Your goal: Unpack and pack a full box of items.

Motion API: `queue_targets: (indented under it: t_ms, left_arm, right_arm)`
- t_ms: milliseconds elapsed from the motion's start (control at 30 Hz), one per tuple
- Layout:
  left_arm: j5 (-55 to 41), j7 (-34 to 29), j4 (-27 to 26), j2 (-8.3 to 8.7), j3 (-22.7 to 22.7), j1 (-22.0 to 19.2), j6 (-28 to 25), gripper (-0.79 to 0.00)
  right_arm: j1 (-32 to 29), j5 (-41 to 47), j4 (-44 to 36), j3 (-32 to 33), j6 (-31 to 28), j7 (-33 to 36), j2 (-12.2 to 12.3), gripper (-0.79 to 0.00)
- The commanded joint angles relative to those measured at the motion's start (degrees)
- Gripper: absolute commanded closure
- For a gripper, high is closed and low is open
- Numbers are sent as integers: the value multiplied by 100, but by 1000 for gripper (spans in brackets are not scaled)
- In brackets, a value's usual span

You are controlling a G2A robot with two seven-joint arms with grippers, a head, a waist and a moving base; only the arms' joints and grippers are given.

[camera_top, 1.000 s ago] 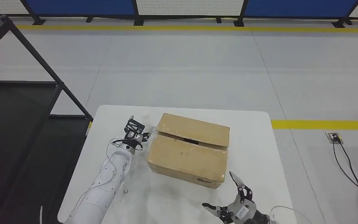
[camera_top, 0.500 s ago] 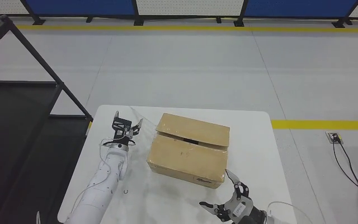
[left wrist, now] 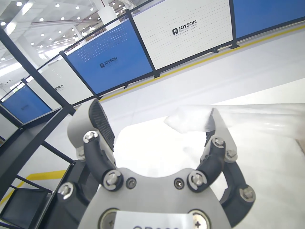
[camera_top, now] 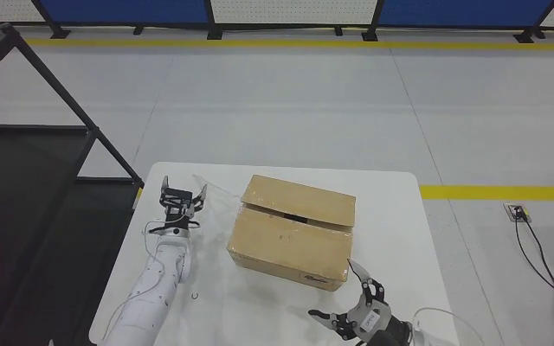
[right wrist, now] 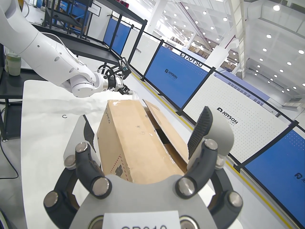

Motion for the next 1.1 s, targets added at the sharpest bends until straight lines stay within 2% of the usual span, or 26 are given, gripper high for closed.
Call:
queue_targets:
  t_ms: [0, 233, 567, 900, 1067]
  left_arm:
    - [-8, 12, -90, 22, -52, 103, 73, -785]
    - [-42, 60, -594, 97, -245, 570, 286, -785]
    - [152, -143, -1688, 244, -605, 1465, 685, -785]
    - [673, -1032, -3011, 411, -992, 2485, 697, -785]
    - [887, -1519, -3351, 458, -1143, 2820, 676, -785]
  right_arm:
    - [28, 25, 34, -12, -1, -11, 3, -785]
    - [132, 69, 128, -55, -46, -32, 17, -785]
    - [316, 98, 231, -139, -155, -37, 37, -785]
    - [515, 72, 288, -250, -282, -4, 57, -785]
    - [578, 72, 323, -282, -313, -12, 68, -785]
